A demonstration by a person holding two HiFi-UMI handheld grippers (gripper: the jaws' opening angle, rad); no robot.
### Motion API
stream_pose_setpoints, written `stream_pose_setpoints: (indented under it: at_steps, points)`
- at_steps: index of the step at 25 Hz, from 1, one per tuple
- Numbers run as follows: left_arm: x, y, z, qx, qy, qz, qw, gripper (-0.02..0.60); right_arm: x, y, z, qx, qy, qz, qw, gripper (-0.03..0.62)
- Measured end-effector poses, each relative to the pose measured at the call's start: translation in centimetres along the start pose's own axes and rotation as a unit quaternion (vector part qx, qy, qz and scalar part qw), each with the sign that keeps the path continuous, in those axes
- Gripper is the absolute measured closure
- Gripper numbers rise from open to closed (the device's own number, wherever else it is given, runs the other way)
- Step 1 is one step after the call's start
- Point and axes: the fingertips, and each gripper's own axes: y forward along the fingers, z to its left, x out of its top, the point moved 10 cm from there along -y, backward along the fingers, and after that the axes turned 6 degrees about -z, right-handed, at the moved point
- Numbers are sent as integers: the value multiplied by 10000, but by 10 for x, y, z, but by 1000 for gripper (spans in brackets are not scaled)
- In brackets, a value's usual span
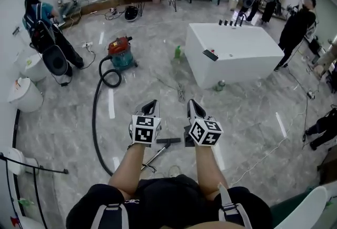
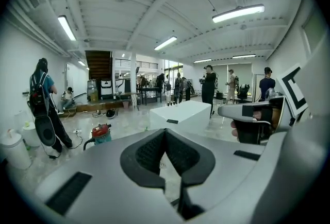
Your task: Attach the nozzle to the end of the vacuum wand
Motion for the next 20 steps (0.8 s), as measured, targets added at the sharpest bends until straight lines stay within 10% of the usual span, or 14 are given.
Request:
stream_pose_setpoints:
  at_steps: [20]
  points:
    - [34,-13,-4,-123,117,-353,9992,574,49,5,20,640,101,-297,9975,582]
